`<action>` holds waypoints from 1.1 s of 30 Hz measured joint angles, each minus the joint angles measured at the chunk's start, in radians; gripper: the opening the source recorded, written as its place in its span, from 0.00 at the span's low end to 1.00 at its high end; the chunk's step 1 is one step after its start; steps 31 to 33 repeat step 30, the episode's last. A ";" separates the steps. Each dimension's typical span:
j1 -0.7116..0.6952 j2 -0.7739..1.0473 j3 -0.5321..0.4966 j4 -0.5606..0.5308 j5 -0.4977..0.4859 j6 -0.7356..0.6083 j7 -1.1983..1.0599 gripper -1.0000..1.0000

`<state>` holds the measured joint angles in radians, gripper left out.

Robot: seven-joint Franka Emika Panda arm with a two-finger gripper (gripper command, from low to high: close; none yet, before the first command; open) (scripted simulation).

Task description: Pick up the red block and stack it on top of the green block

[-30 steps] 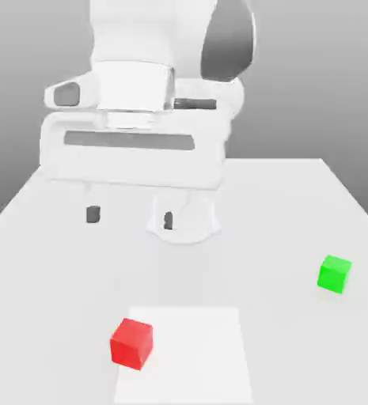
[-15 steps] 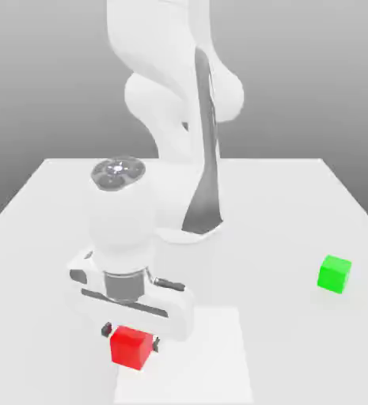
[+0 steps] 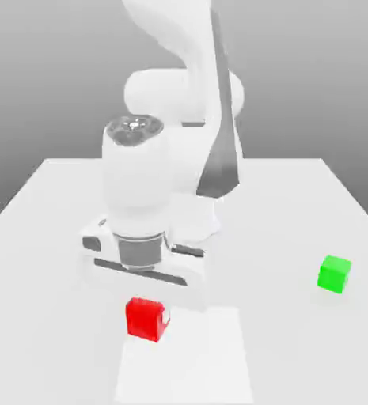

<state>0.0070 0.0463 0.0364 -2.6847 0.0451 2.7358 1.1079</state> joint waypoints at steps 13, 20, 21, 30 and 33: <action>0.423 -0.144 0.243 -0.082 0.071 -0.053 0.604 0.00; 0.528 -0.155 0.405 -0.114 0.057 -0.034 0.887 0.00; 0.523 -0.132 0.409 -0.113 0.033 -0.012 0.909 0.00; 0.534 0.059 0.347 -0.107 -0.208 0.153 1.085 1.00; 0.534 0.059 0.347 -0.107 -0.208 0.153 1.085 1.00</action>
